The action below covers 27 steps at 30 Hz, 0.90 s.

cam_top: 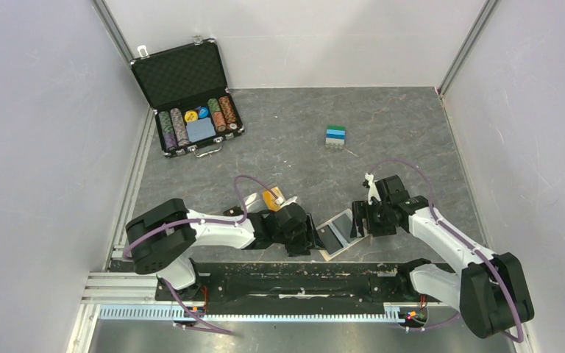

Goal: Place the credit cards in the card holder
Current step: Close the card holder at the center of the board.

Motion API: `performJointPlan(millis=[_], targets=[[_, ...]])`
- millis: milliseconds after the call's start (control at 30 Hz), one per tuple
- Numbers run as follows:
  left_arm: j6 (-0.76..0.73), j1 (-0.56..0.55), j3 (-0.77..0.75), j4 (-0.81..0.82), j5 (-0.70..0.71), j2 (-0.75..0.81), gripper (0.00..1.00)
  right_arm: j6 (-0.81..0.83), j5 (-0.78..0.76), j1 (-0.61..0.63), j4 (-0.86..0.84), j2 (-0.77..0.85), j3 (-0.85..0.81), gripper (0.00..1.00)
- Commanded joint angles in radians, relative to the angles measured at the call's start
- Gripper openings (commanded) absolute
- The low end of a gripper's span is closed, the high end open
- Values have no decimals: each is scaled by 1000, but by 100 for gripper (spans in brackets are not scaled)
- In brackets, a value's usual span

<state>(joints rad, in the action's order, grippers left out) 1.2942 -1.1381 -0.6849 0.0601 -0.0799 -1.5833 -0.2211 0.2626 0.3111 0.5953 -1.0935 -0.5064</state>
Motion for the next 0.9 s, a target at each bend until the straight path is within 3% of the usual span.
performJointPlan(millis=[0,133,267,433,567,633,867], targets=[[1,15,-20,-43,51,28,64,-10,-97,-17,71,21,-80,79],[-4,33,-23,-54,61,32,64,22,-117,-29,44,-67,-116,80],[-27,57,-33,-87,41,25,64,49,-45,-29,-50,-163,-94,73],[-68,71,-67,-143,35,11,63,46,100,-29,-114,-160,-31,52],[-85,75,-59,-188,44,32,63,6,181,-29,-145,-97,52,24],[-88,76,-46,-209,60,53,63,-20,213,-27,-154,-52,97,17],[-140,80,-41,-233,90,115,63,-90,260,-27,-143,86,201,14]])
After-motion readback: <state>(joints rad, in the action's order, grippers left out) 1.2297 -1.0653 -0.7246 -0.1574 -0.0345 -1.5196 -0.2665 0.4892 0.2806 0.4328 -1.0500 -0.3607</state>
